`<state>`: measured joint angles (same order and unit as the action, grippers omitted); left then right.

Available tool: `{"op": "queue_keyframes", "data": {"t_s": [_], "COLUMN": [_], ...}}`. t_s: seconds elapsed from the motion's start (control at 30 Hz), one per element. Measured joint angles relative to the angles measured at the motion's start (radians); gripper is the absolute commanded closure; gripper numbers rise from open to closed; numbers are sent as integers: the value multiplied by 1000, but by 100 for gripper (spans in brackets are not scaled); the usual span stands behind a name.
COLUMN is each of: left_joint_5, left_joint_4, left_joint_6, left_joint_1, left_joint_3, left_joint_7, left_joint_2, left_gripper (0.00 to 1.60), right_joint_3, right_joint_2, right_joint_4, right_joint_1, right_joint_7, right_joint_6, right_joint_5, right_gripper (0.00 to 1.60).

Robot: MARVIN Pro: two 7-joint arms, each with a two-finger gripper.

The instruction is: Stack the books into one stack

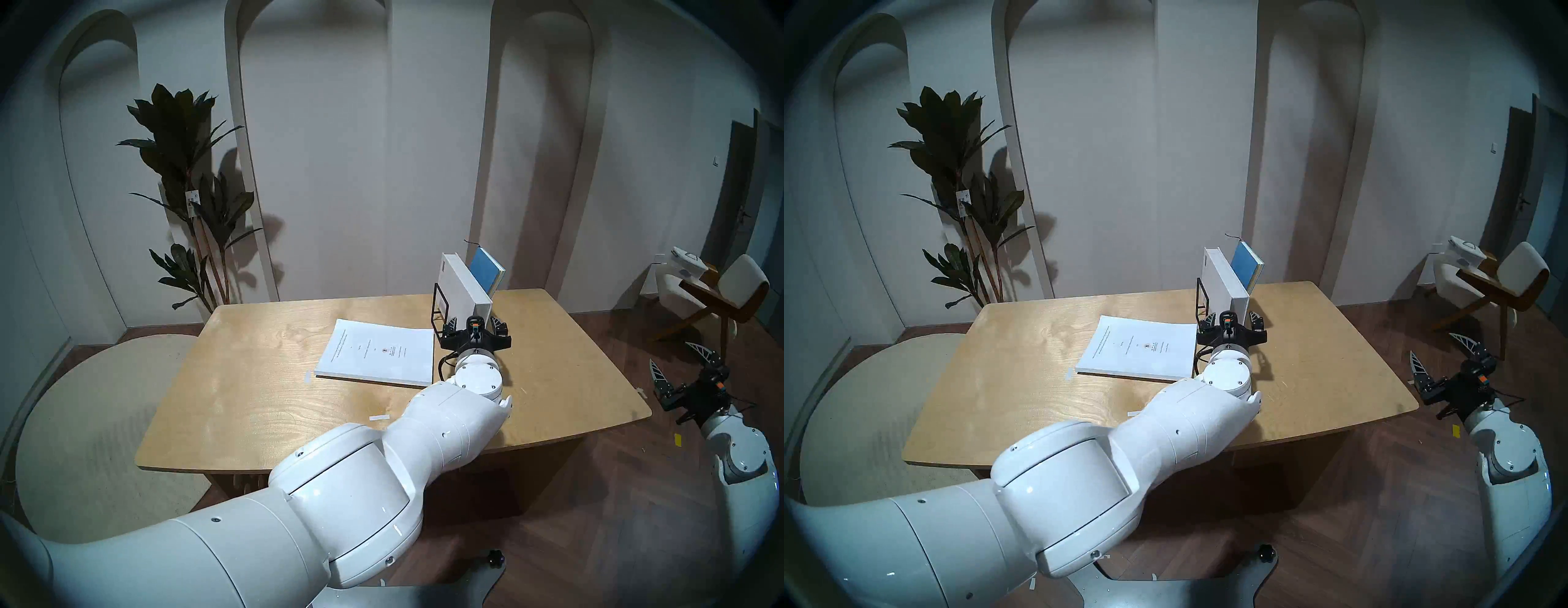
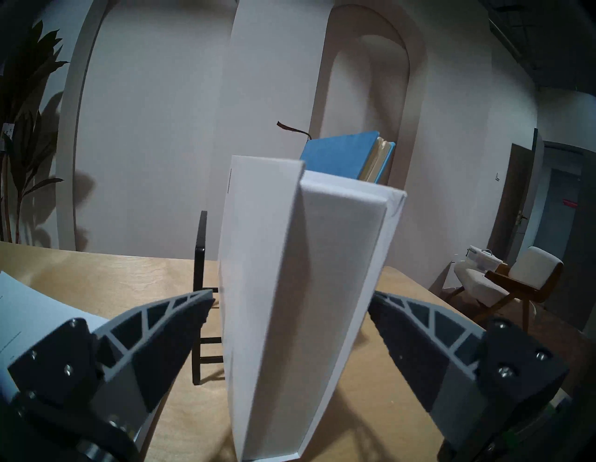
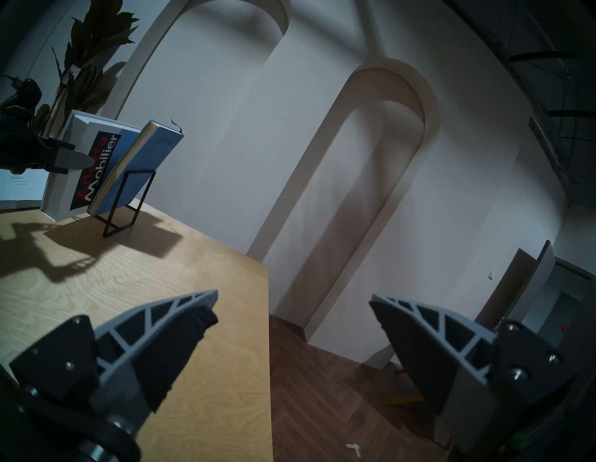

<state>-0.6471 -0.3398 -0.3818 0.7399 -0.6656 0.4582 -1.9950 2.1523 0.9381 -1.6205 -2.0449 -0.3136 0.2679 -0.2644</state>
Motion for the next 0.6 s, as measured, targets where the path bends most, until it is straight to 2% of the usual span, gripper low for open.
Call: {"op": "queue_keyframes", "data": {"t_s": [0.03,0.07,0.37,0.6], "left_joint_5": [-5,-10,-29,-14], "left_joint_4": [3,7,48,66], "left_joint_6": [4,11,34,9], "left_joint_1": [-4,-9,-43,-59], "left_joint_3": [0,-1,2,25], "left_joint_7": [-5,-11,-47,-53], "left_joint_2": [0,-1,-2,0], "left_gripper": [147,160,160,160], "right_joint_3": [0,0,0,0], "right_joint_2": [0,0,0,0], "right_joint_4": [0,0,0,0], "right_joint_1": [0,0,0,0], "right_joint_7": [0,0,0,0], "right_joint_6": [0,0,0,0], "right_joint_5": [0,0,0,0], "right_gripper": [0,0,0,0]}}
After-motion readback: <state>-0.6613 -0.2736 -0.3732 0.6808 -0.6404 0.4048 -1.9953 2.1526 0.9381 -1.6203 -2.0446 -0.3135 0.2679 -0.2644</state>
